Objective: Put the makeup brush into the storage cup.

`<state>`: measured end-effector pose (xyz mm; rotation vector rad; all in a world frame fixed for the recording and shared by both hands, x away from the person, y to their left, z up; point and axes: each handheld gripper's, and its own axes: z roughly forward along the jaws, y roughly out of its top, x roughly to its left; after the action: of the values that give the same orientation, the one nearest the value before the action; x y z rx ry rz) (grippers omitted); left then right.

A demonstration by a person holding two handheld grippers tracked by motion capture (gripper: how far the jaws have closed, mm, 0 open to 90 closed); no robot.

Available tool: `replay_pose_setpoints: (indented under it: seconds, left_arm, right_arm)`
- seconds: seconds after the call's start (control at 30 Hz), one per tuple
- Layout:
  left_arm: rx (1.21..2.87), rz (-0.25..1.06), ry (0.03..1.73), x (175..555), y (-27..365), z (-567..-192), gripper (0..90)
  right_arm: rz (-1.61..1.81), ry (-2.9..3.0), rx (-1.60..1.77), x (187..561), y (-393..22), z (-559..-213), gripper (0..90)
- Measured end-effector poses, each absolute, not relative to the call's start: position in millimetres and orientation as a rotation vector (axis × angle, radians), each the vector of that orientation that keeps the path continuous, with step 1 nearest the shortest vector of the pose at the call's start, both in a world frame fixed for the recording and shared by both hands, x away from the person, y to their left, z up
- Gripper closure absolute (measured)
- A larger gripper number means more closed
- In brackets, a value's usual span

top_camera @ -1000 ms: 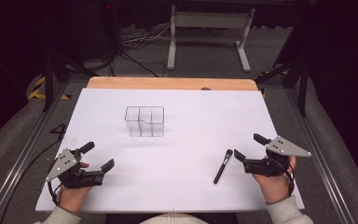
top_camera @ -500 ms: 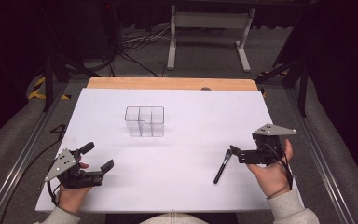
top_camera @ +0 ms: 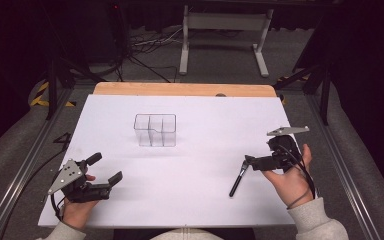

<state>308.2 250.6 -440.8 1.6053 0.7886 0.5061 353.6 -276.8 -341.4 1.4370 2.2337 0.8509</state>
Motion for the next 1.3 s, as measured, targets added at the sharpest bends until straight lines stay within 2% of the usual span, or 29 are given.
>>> replay_pose_setpoints:
  seconds: [0.17,0.23,0.27,1.3]
  left_arm:
    - [1.611,0.503,0.785,309,250,-441,2.0]
    - [1.613,0.501,0.787,309,250,-441,2.0]
    - [1.617,0.500,0.789,309,250,-441,2.0]
    - [1.622,0.466,0.787,310,250,-440,2.0]
  right_arm:
    - [0.768,2.268,1.452,357,-273,-338,1.8]
    - [0.751,2.296,1.445,359,-272,-337,8.5]
    - [0.733,2.330,1.448,360,-271,-337,8.9]
    - [0.430,2.501,1.480,380,-255,-339,6.5]
